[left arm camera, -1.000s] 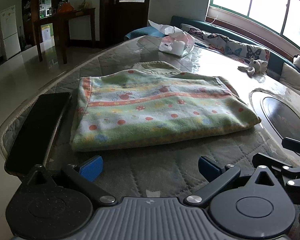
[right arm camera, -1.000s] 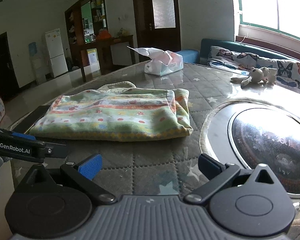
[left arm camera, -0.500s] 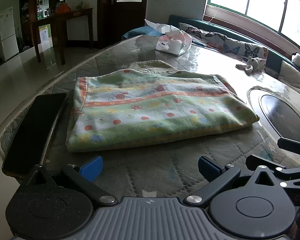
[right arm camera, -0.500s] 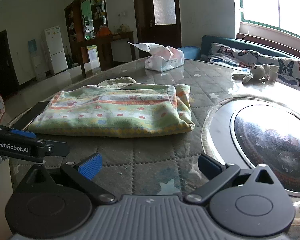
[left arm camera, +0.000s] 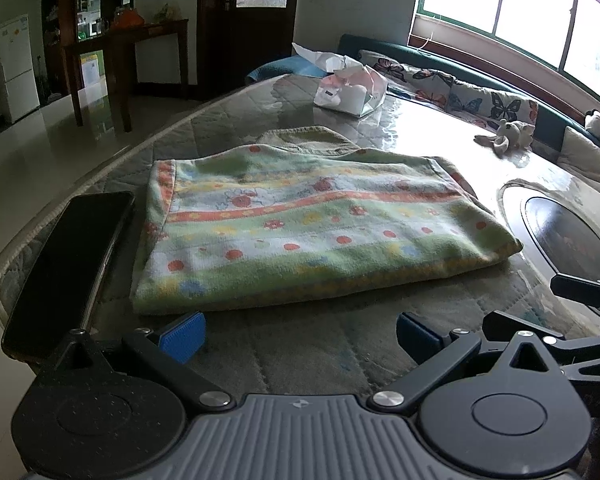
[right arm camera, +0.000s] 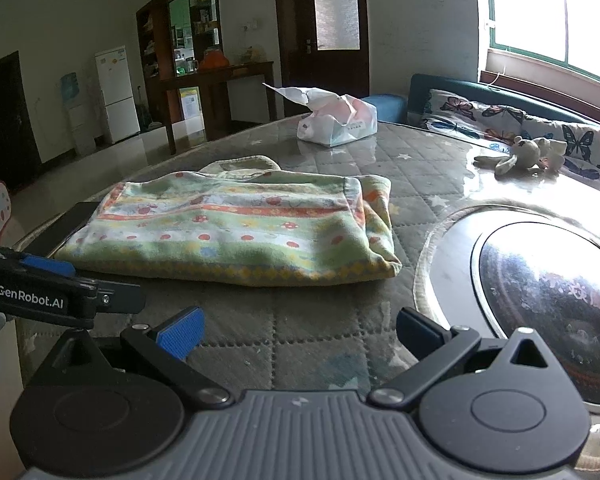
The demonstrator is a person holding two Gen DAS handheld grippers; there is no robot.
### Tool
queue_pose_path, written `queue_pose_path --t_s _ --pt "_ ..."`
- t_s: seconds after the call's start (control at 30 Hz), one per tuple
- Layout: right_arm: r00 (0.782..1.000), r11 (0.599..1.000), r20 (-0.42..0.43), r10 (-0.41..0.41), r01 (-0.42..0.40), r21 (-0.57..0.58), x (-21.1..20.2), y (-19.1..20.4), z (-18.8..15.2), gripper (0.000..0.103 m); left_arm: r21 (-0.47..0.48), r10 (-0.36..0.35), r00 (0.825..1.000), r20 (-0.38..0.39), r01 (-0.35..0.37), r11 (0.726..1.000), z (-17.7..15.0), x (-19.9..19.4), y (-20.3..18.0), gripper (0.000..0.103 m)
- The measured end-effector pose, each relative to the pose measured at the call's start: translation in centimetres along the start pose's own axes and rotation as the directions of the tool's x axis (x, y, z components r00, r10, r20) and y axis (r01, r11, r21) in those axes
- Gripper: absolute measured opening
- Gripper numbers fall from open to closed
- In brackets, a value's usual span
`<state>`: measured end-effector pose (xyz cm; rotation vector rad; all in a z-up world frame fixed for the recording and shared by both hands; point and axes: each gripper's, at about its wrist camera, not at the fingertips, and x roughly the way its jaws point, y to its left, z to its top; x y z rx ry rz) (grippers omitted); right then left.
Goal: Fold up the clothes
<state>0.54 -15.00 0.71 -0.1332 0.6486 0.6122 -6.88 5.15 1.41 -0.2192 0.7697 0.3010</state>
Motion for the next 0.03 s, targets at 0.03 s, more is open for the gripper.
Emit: queue_pose_path --t_s 0.03 --pt "1.000 1.000 -0.001 0.000 0.000 -0.001 0.06 0.02 -0.01 0.103 0.000 -0.004 1.000 -0.002 0.004 1.000 -0.02 0.05 0.01 0.103"
